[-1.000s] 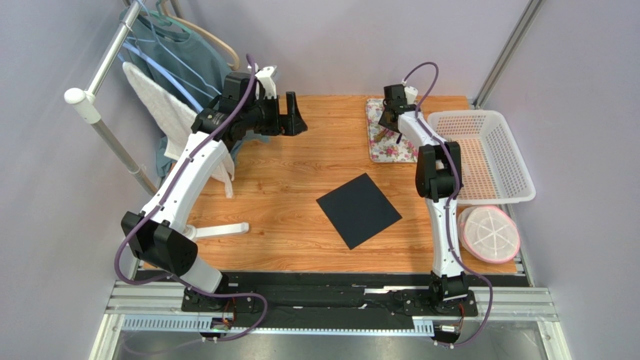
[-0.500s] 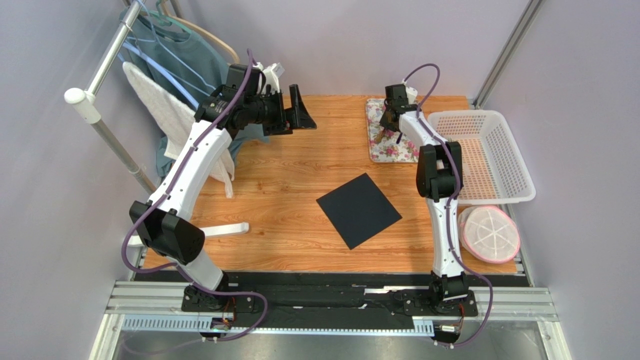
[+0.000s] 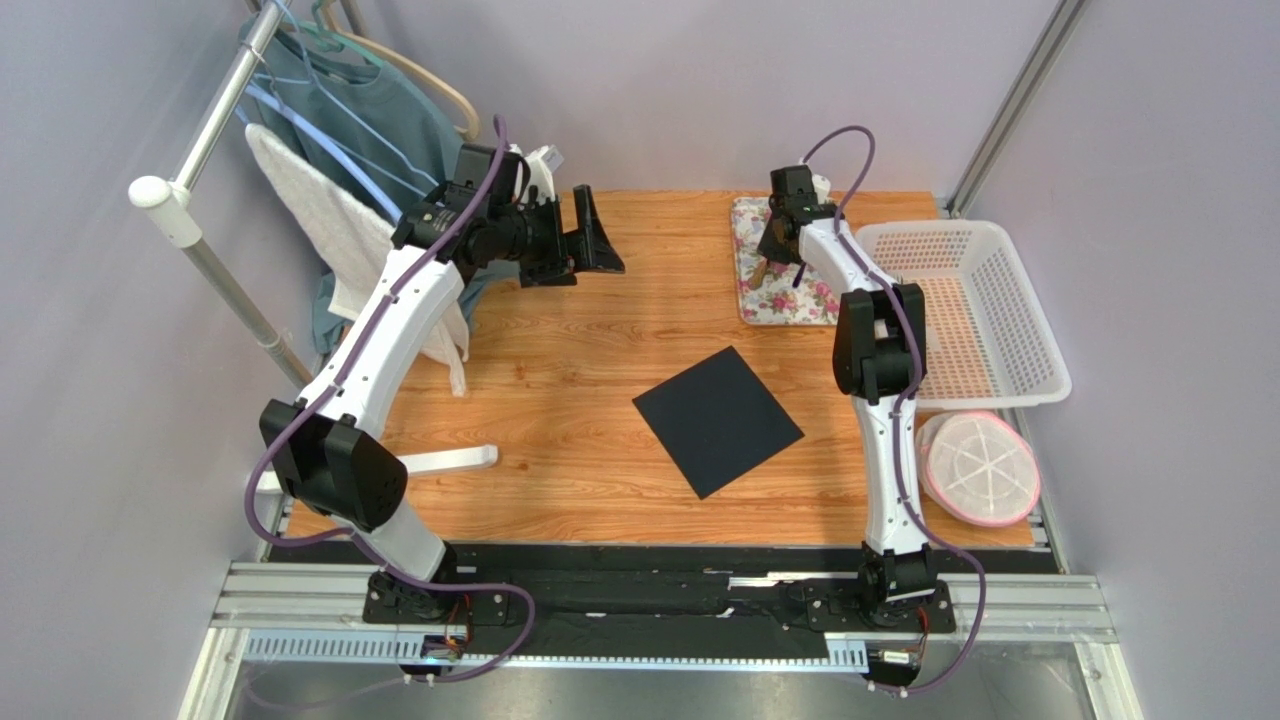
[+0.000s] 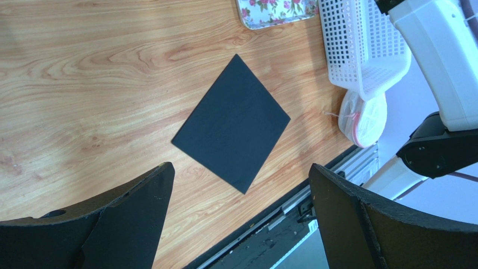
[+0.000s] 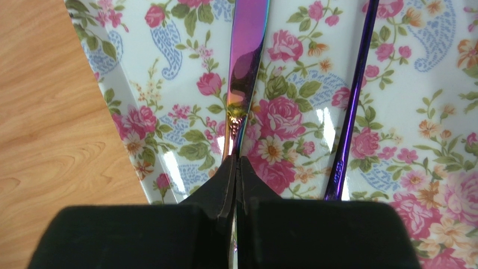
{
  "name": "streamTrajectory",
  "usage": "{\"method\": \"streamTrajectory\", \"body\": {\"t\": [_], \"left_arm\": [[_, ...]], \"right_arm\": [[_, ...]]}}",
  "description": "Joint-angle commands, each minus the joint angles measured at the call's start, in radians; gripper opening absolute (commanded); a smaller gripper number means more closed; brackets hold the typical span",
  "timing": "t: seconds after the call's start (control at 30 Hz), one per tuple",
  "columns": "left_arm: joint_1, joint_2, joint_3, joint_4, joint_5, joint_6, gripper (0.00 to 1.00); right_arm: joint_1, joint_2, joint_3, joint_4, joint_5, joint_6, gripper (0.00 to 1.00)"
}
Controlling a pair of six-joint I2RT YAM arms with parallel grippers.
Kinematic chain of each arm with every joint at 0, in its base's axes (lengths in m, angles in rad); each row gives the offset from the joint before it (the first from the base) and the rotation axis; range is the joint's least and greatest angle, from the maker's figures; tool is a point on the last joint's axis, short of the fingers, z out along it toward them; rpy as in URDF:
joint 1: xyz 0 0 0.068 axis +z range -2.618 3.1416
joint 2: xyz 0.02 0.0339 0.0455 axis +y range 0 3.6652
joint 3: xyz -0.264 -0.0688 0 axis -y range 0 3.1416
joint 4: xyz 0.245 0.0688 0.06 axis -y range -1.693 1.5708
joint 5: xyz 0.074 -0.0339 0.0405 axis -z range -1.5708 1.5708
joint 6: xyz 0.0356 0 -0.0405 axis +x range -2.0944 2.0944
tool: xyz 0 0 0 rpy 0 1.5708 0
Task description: Place the utensils on the paper napkin and roll it up
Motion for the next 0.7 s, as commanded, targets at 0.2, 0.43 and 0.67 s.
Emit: {"method": "streamTrajectory", "body": {"t": [0.2,0.43,0.67], "left_arm": [[0.008,-0.047,0.000,0.031,-0.003,0.012,0.99],[0.008,-0.042,-0.004,0.047,-0.012,0.012,0.99],[0.008,-0.047,-0.001,0.042,-0.035,0.018,0.99]], "right_arm": [[0.008,0.028,0.072,-0.307,-0.022,-0.189,0.04],[0.013,-0.071,0.017,-0.128,-0.030,-0.120,0.48],[0.045,0.011,0.164,-0.102,0.064,-0.126,0.53]]}}
